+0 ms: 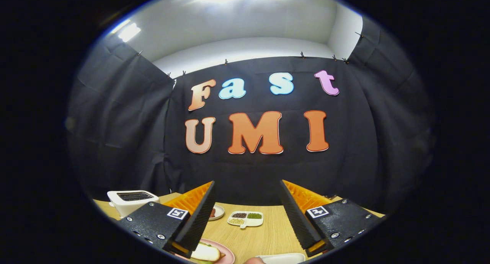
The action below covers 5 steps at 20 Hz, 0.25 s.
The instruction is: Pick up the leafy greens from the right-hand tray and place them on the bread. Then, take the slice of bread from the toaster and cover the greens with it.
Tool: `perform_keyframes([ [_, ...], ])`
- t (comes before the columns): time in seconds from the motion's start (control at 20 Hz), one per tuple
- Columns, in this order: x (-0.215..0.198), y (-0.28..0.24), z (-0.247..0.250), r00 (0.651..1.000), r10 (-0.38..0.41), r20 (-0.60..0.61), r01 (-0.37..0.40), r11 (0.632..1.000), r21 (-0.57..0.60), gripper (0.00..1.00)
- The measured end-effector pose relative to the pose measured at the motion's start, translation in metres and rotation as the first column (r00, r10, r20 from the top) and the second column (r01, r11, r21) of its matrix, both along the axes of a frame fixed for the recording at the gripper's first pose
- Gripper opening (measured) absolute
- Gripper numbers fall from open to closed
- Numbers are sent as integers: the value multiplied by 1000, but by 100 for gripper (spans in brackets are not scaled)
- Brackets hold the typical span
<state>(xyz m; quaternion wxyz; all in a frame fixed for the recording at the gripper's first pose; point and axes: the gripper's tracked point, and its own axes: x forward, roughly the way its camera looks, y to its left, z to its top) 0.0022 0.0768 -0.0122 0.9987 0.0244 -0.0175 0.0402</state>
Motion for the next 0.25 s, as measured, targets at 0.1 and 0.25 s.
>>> perform_keyframes([
  [0.1,-1,-1,-2,1000,-3,2,3,1000,-5,97],
  [0.25,0,1,-10,1000,4,-17,-4,1000,-2,96],
])
